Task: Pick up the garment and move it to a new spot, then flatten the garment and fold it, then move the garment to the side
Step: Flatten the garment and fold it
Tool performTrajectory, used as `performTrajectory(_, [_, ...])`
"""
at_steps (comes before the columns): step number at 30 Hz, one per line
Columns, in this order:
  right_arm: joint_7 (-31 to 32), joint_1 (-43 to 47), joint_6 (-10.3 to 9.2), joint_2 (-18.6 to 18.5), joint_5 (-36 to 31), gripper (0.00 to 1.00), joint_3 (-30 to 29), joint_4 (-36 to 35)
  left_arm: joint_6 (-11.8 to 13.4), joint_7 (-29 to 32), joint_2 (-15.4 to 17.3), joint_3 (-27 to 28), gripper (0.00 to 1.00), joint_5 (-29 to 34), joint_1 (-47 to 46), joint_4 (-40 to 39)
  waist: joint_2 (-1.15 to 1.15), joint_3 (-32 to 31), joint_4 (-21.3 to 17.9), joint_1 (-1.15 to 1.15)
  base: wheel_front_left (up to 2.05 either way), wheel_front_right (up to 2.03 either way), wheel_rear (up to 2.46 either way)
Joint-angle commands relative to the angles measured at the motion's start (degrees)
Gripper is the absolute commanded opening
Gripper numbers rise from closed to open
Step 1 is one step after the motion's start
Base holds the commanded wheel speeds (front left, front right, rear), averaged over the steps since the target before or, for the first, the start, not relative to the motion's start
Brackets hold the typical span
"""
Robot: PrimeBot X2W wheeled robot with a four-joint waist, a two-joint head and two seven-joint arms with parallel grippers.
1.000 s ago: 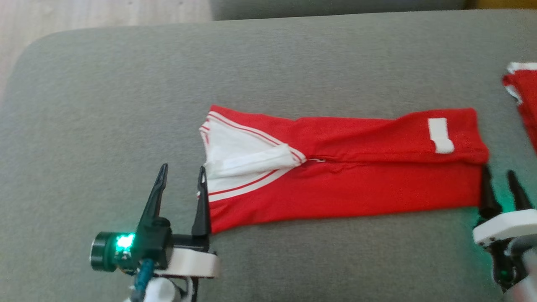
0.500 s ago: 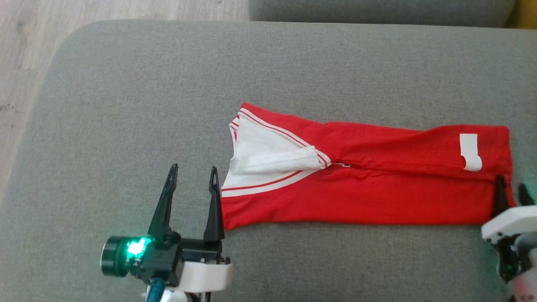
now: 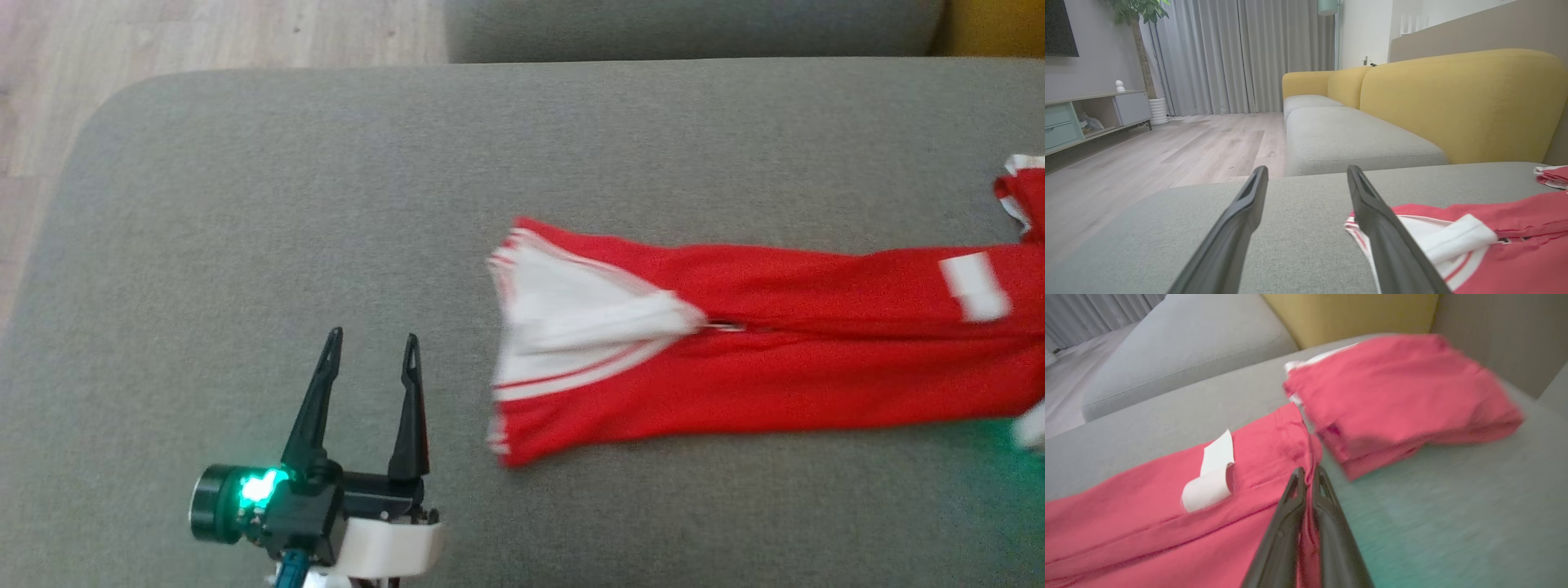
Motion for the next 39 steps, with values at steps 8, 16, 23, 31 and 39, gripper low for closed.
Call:
performTrajectory(8, [10.9,-3.0,0.39,-8.4,4.7,0.00,0.7,-19.9,-3.8,-0.5,-0.4,3.8,1.00,1.7,0.0,-0.5,0.00,0.0,-2.7,0.00,0.00,0.00,0.00])
performTrajectory(16, [23.5,-0.3,0.39,3.0,11.9,0.00,9.5,-46.1,-8.4,-0.5,-1.1,3.7,1.00,1.9,-0.4,1.9,0.00,-1.2,-2.5,0.00,0.00,0.00,0.00])
performTrajectory(23, [26.5,-0.3,0.39,13.9,8.6,0.00,19.5,-48.8,-10.6,-0.5,-2.8,3.9,1.00,2.2,-1.0,3.0,0.00,-0.6,-0.1,0.00,0.00,0.00,0.00])
performTrajectory(31, [25.6,1.7,0.39,17.9,4.4,0.00,27.5,-39.4,-12.4,-0.5,-4.6,5.0,1.00,2.6,-1.5,4.1,0.00,1.1,3.4,0.00,0.00,0.00,0.00])
performTrajectory(39, [17.4,4.1,0.39,18.8,6.3,1.00,28.0,-38.8,-13.2,-0.5,-5.7,7.3,1.00,3.4,-1.0,4.3,0.00,0.0,3.7,0.00,0.00,0.00,0.00])
